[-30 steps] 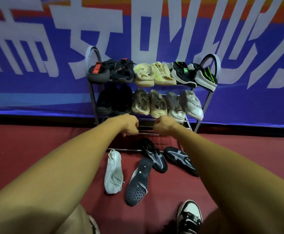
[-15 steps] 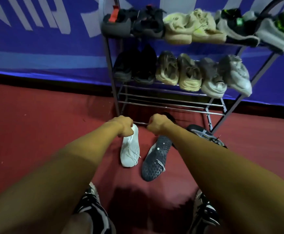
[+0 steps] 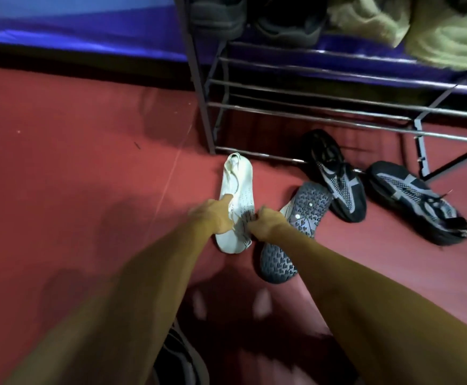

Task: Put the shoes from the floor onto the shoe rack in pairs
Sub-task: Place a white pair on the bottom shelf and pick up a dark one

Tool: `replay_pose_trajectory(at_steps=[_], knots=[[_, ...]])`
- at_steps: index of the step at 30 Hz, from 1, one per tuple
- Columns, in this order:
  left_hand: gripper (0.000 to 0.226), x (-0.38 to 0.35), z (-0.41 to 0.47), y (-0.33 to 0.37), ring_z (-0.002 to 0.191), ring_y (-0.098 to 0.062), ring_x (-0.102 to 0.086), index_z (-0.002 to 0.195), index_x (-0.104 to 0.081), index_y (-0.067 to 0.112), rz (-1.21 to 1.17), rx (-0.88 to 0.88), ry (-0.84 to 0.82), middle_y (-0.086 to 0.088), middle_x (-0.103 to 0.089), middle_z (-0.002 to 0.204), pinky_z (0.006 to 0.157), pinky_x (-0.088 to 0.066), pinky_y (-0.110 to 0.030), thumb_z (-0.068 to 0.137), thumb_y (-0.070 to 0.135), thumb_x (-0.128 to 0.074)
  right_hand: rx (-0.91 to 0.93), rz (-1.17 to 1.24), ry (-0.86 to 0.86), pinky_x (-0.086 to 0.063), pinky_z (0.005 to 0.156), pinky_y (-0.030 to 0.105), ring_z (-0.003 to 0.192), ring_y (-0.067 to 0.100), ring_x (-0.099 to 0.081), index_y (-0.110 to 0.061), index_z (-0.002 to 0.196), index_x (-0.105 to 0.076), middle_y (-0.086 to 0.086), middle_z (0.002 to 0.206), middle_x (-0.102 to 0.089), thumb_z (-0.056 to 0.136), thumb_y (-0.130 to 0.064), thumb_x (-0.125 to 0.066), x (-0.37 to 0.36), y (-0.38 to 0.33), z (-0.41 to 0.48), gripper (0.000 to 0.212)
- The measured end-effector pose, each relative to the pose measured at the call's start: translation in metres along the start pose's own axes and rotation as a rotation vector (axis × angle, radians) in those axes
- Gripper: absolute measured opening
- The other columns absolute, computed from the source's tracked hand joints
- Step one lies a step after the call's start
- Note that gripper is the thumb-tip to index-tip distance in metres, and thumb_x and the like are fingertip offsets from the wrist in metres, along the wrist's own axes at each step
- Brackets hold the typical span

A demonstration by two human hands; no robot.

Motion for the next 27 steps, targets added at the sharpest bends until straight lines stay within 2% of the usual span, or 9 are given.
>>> replay_pose_trajectory(at_steps=[3, 6, 10, 13, 15, 17, 20, 22, 27], knots=[[0.074, -0.012, 0.012, -0.009, 0.120, -0.037, -0.054, 0.152, -0.009, 0.045, -0.078, 0.001, -0.016, -0.016, -0.051, 0.139, 0.099, -0.047, -0.040, 0.094, 0.031, -0.053, -0.022, -0.022, -0.011, -0.047, 0.101, 0.041, 0.123, 0.034, -0.055, -0.007, 0.135, -0.046, 0.016, 0.134, -0.056, 0.092, -0.032, -0.053, -0.005, -0.002, 0.014, 0.051], [0.079, -0.015, 0.011, -0.005, 0.121, -0.038, -0.053, 0.153, -0.012, 0.042, -0.201, -0.024, -0.026, -0.019, -0.050, 0.140, 0.094, -0.046, -0.035, 0.092, 0.022, -0.058, 0.000, -0.013, -0.026, -0.049, 0.096, 0.036, 0.120, 0.032, -0.056, -0.005, 0.134, -0.048, 0.015, 0.132, -0.057, 0.093, -0.035, -0.058, 0.003, -0.009, 0.016, 0.052], [0.089, 0.001, -0.001, -0.004, 0.116, -0.040, -0.055, 0.152, 0.002, 0.043, -0.237, -0.008, 0.028, -0.020, -0.053, 0.133, 0.095, -0.047, -0.038, 0.090, 0.024, -0.059, -0.008, 0.146, -0.023, -0.048, 0.072, 0.030, 0.089, 0.023, -0.061, -0.009, 0.095, -0.059, 0.006, 0.093, -0.063, 0.085, -0.027, -0.070, 0.009, -0.005, 0.012, 0.023], [0.103, 0.015, -0.015, -0.007, 0.124, -0.037, -0.052, 0.154, 0.008, 0.023, -0.293, 0.071, 0.010, -0.018, -0.050, 0.139, 0.100, -0.044, -0.040, 0.085, 0.024, -0.068, 0.007, 0.291, -0.024, -0.056, 0.078, 0.037, 0.080, 0.022, -0.064, -0.008, 0.083, -0.068, 0.006, 0.084, -0.069, 0.079, -0.018, -0.074, 0.019, -0.003, -0.002, 0.013], [0.091, 0.027, -0.029, -0.005, 0.124, -0.031, -0.053, 0.151, -0.017, 0.009, -0.306, 0.090, 0.017, -0.013, -0.052, 0.137, 0.100, -0.045, -0.038, 0.082, 0.024, -0.073, 0.032, 0.341, -0.017, -0.058, 0.087, 0.039, 0.087, 0.026, -0.070, -0.006, 0.092, -0.074, 0.009, 0.093, -0.075, 0.077, -0.017, -0.075, 0.030, -0.002, -0.016, 0.018], [0.050, 0.038, -0.046, 0.003, 0.105, -0.024, -0.062, 0.127, -0.053, 0.008, -0.292, 0.038, 0.016, -0.006, -0.064, 0.118, 0.086, -0.051, -0.033, 0.082, 0.020, -0.070, 0.054, 0.345, -0.008, -0.058, 0.089, 0.038, 0.090, 0.026, -0.071, -0.008, 0.097, -0.076, 0.011, 0.097, -0.076, 0.076, -0.016, -0.076, 0.042, -0.003, -0.034, 0.023], [0.012, 0.059, -0.075, 0.018, 0.086, -0.021, -0.060, 0.095, -0.063, 0.013, -0.270, -0.040, 0.018, -0.001, -0.064, 0.094, 0.074, -0.048, -0.029, 0.083, 0.015, -0.066, 0.087, 0.329, 0.036, -0.056, 0.092, 0.039, 0.098, 0.025, -0.071, -0.008, 0.102, -0.077, 0.007, 0.102, -0.076, 0.078, -0.021, -0.079, 0.070, -0.013, -0.066, 0.027], [0.007, 0.079, -0.092, 0.024, 0.087, -0.023, -0.060, 0.086, -0.060, 0.014, -0.233, -0.066, 0.037, -0.002, -0.063, 0.091, 0.076, -0.049, -0.031, 0.082, 0.015, -0.067, 0.114, 0.323, 0.075, -0.055, 0.092, 0.038, 0.099, 0.024, -0.070, -0.008, 0.102, -0.077, 0.006, 0.103, -0.076, 0.077, -0.023, -0.081, 0.091, -0.022, -0.085, 0.030], [0.032, 0.126, -0.125, 0.035, 0.101, -0.031, -0.067, 0.104, -0.065, 0.004, -0.258, -0.170, 0.099, -0.013, -0.070, 0.105, 0.084, -0.055, -0.040, 0.073, 0.004, -0.065, 0.183, 0.442, 0.193, -0.057, 0.086, 0.035, 0.092, 0.019, -0.070, -0.019, 0.101, -0.078, -0.002, 0.099, -0.076, 0.071, -0.022, -0.085, 0.122, -0.033, -0.124, 0.031]])
Point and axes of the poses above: each hand's wrist, its own z-axis towards the middle knuckle, its own x-axis out of the back of the hand, y = z × x, the point moved 8 cm from there along z, towards the middle knuckle
